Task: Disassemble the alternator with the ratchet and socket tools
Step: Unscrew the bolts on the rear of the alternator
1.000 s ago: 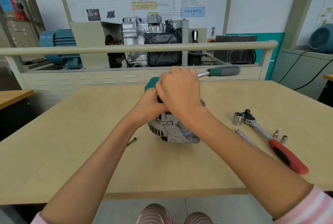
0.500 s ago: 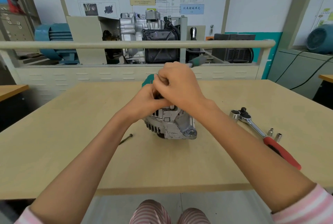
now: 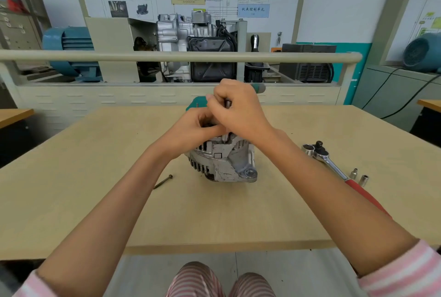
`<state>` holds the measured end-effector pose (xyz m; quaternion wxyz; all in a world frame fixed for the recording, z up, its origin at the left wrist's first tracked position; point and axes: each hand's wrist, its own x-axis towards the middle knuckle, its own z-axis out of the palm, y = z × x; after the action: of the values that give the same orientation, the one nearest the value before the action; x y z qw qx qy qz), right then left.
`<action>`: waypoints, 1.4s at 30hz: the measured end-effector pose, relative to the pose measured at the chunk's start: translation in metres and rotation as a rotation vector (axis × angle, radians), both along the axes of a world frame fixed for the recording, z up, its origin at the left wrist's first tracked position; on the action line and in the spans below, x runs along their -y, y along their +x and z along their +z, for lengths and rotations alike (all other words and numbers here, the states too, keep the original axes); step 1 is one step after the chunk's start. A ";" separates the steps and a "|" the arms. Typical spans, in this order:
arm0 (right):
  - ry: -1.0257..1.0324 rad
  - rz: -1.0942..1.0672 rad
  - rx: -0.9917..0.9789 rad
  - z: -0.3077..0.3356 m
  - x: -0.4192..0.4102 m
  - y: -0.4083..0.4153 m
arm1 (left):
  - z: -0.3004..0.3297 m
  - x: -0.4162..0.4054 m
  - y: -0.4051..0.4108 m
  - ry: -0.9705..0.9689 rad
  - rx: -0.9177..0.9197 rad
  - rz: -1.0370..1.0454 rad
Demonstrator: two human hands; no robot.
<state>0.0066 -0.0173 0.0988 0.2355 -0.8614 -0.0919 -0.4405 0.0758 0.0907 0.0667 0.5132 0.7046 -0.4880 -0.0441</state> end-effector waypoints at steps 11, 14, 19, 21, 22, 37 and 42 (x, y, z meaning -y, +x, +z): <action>-0.178 -0.331 -0.032 0.000 -0.012 0.008 | -0.002 0.000 -0.003 -0.012 -0.028 0.021; 0.102 0.011 0.065 0.001 -0.008 0.010 | -0.001 -0.001 -0.004 -0.006 -0.011 -0.007; -0.017 -0.089 0.084 -0.003 -0.012 0.008 | -0.003 0.001 -0.003 -0.040 0.003 0.022; -0.283 -0.507 -0.004 -0.004 -0.017 0.008 | -0.004 0.003 -0.002 -0.041 -0.008 0.049; -0.342 -0.642 -0.038 -0.004 -0.020 0.008 | -0.004 0.003 -0.002 -0.036 -0.005 0.064; -0.324 -0.566 -0.075 -0.003 -0.019 0.005 | -0.005 0.004 -0.001 -0.034 -0.005 0.116; -0.287 -0.516 -0.045 0.000 -0.023 0.003 | -0.005 0.003 -0.001 -0.039 -0.028 0.109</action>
<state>0.0100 0.0052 0.0983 -0.0064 -0.8903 0.0741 -0.4492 0.0753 0.0879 0.0614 0.5355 0.7192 -0.4425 -0.0164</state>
